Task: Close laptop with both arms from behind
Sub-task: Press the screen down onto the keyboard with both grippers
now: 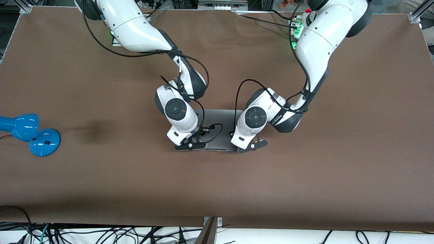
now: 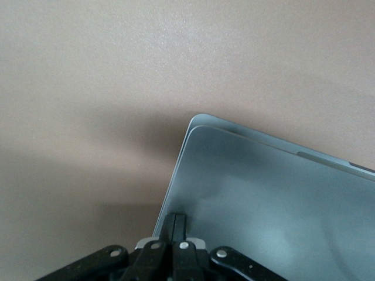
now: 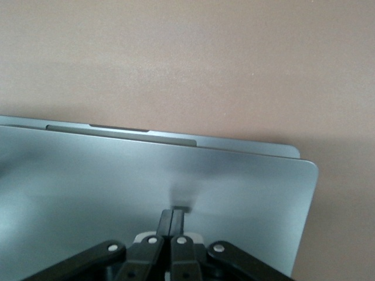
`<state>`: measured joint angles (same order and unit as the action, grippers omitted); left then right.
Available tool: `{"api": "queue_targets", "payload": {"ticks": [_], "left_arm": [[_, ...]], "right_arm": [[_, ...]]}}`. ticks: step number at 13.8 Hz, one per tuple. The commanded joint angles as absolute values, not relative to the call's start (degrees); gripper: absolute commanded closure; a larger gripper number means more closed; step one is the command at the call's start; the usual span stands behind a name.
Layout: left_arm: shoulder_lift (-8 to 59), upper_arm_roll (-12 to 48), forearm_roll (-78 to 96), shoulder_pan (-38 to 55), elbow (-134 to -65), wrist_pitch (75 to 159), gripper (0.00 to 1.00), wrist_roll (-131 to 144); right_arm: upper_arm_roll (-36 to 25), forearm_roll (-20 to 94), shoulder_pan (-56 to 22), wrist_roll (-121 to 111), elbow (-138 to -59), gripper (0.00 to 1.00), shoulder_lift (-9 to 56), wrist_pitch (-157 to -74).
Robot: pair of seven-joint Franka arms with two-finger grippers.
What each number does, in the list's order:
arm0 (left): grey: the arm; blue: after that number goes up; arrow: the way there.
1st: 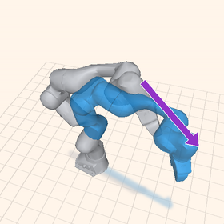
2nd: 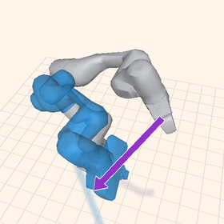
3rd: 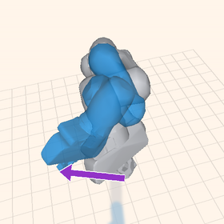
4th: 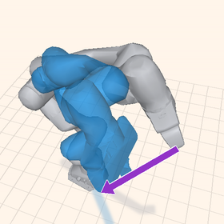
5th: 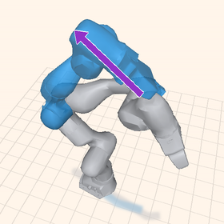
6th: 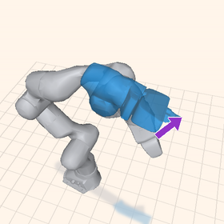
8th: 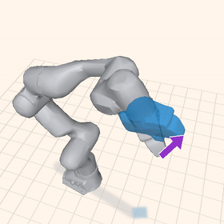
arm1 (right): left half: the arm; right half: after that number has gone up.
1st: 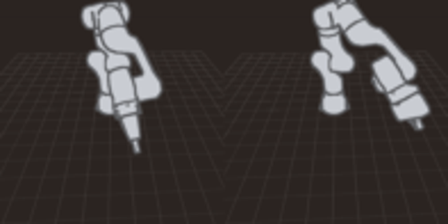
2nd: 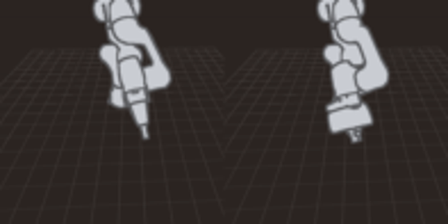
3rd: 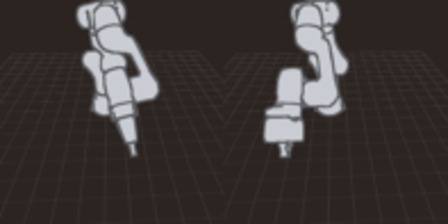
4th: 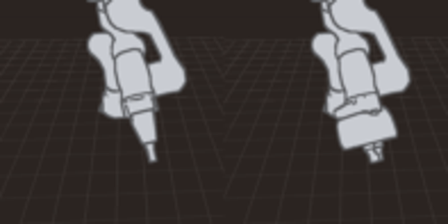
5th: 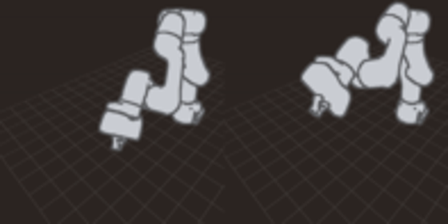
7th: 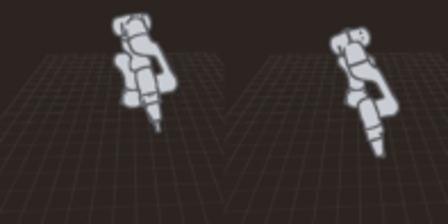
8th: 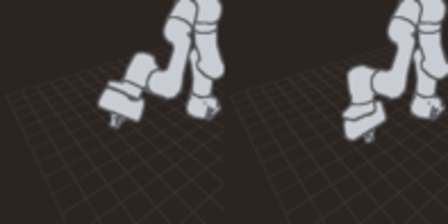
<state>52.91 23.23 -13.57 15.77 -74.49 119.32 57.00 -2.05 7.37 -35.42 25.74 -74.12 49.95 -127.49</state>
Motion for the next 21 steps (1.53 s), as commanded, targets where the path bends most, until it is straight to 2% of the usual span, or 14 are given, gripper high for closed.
{"api": "queue_targets", "payload": {"ticks": [1,8,17,18,21], "left_arm": [[55.6,22.5,-15.6,17.3,-70.6,118.9,1.00,58.0],[57.7,22.4,-15.6,18.2,-67.7,119.0,1.00,58.1],[57.7,22.4,-15.6,18.2,-67.6,119.0,1.00,58.6],[57.7,22.4,-15.6,18.1,-67.6,118.9,1.00,58.6],[56.8,22.5,-15.6,17.7,-67.9,118.7,1.00,58.4]], "right_arm": [[-2.1,6.6,-35.4,24.7,-73.7,1.00,51.5,-129.5],[-2.3,6.6,-35.5,24.6,-73.7,1.00,53.0,-131.8],[-3.2,6.8,-35.4,24.3,-73.3,0.99,53.4,-131.2],[-3.3,6.9,-35.4,24.3,-73.2,0.93,53.2,-130.5],[-3.3,7.2,-35.3,26.1,-69.3,0.54,53.1,-123.3]]}}
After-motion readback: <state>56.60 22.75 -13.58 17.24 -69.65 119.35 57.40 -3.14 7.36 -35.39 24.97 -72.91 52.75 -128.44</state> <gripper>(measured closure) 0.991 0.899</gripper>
